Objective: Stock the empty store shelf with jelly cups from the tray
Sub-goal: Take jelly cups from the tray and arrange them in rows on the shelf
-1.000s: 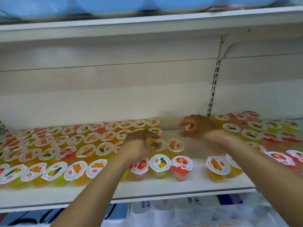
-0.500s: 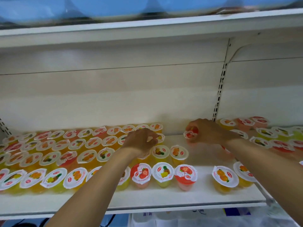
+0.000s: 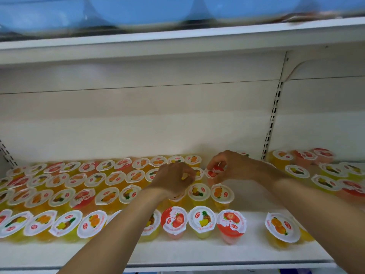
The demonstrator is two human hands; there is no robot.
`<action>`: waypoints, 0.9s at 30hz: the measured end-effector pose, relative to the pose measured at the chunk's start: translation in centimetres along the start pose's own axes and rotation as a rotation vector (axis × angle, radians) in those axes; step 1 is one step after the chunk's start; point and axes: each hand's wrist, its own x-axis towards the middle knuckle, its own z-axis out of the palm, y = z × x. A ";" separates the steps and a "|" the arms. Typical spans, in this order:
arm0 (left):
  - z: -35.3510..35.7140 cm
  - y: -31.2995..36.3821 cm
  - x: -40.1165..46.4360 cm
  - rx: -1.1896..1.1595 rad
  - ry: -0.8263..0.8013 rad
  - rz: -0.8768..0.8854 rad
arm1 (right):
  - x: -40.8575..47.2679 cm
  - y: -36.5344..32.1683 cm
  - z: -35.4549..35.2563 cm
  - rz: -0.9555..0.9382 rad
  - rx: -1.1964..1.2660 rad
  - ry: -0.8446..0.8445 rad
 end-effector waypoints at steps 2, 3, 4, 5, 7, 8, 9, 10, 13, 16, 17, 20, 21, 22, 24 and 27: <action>0.0 -0.2 0.3 -0.019 0.009 0.009 | -0.1 0.5 -0.5 0.023 0.029 0.063; -0.1 -0.3 0.4 -0.032 0.022 0.012 | -0.2 1.0 -1.1 0.053 0.018 0.143; -0.2 -0.4 0.6 -0.046 0.038 0.012 | -0.2 1.8 -1.7 0.095 -0.035 0.239; -0.3 -0.5 0.8 -0.053 0.055 0.010 | -0.3 2.8 -2.4 0.152 -0.125 0.323; -0.5 -0.5 1.4 -0.038 0.077 0.008 | -0.8 4.6 -3.7 0.314 -0.328 0.368; -0.6 -0.4 1.8 -0.024 0.084 0.008 | -1.1 5.3 -4.2 0.398 -0.399 0.329; -0.6 -0.4 2.2 -0.012 0.088 0.004 | -1.3 5.9 -4.5 0.460 -0.438 0.273; -0.6 -0.3 2.6 0.002 0.085 -0.007 | -1.5 6.2 -4.6 0.485 -0.463 0.221; -0.5 -0.3 3.7 0.078 0.058 -0.036 | -1.6 6.6 -4.4 0.432 -0.532 0.190; 0.0 -0.8 4.4 0.140 0.017 -0.042 | -0.8 6.7 -3.9 0.382 -0.510 0.255; 0.1 -0.9 4.5 0.145 0.006 -0.046 | -0.4 6.7 -3.6 0.370 -0.457 0.259; 0.4 -1.1 4.6 0.127 0.008 -0.046 | 1.0 6.2 -2.4 0.287 -0.182 0.254; 0.5 -1.1 4.6 0.118 0.013 -0.046 | 1.4 5.9 -2.1 0.255 -0.109 0.258; 0.5 -1.1 4.6 0.112 0.014 -0.050 | 1.8 5.4 -1.8 0.223 -0.062 0.263; 0.5 -1.2 4.7 0.102 0.014 -0.055 | 2.5 4.5 -1.2 0.191 0.004 0.270; 0.5 -1.2 4.7 0.087 0.012 -0.050 | 3.4 3.4 -0.3 0.184 0.103 0.266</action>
